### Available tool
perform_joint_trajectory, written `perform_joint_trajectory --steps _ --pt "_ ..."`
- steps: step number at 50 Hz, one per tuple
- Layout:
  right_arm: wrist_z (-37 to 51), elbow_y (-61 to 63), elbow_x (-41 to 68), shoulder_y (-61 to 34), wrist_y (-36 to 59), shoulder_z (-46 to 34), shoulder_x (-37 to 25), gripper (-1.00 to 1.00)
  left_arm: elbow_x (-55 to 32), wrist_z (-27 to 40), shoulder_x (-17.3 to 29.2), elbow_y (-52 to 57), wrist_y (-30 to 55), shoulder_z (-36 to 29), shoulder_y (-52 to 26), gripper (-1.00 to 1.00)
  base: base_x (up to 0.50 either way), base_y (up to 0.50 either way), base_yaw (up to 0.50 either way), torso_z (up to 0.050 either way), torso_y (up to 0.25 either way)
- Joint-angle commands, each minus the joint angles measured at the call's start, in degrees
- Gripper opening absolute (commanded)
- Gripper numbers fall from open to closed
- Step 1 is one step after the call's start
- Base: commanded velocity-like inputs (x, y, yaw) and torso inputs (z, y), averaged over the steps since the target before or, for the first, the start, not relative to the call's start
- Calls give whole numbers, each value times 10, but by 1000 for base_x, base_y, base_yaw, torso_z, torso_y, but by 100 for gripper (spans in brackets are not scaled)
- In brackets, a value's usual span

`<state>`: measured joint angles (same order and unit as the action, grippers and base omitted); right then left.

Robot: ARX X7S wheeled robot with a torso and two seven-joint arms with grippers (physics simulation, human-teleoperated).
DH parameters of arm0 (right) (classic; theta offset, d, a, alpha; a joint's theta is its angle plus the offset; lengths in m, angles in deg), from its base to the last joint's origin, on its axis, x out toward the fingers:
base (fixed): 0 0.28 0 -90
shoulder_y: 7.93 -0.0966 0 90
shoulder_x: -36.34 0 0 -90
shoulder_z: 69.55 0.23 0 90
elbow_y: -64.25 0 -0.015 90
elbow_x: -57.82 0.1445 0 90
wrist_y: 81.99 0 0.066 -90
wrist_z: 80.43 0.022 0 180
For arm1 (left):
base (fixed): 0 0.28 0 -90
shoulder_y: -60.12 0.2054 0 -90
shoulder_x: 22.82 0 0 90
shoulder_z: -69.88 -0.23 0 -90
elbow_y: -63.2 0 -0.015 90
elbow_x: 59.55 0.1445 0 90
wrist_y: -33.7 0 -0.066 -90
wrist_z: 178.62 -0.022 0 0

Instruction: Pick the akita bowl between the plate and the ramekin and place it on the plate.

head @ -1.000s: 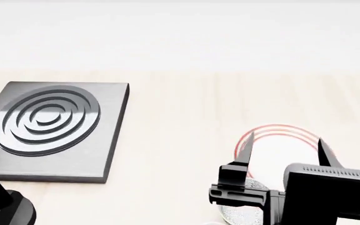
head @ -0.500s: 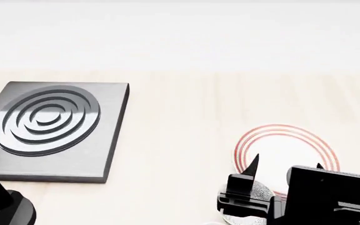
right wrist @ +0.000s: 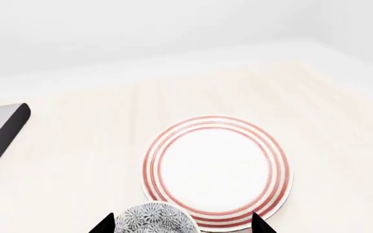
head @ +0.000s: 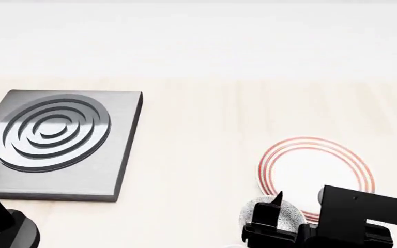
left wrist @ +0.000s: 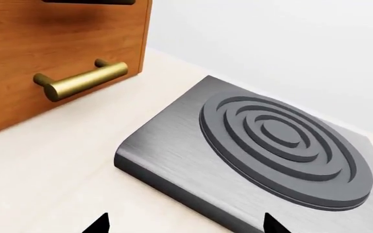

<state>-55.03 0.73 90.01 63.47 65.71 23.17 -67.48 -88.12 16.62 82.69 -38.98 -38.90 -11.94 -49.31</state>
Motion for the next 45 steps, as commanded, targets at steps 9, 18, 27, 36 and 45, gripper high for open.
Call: perform_joint_trajectory --steps 9,18,27,36,45 --pt "7 -37 42 -19 39 35 15 100 -2 2 1 2 -1 -3 2 100 0 0 0 0 0" --pt "18 -48 71 -28 63 69 25 100 -2 3 2 -2 -4 -4 1 100 0 0 0 0 0" --pt "32 -53 88 -36 80 88 33 100 -4 4 2 0 -4 -5 2 100 0 0 0 0 0" --pt "21 -73 85 -36 81 69 19 100 -4 5 3 -1 -5 -6 2 100 0 0 0 0 0" --pt "20 -87 85 -46 97 55 6 100 -5 5 3 -5 -7 -8 0 100 0 0 0 0 0"
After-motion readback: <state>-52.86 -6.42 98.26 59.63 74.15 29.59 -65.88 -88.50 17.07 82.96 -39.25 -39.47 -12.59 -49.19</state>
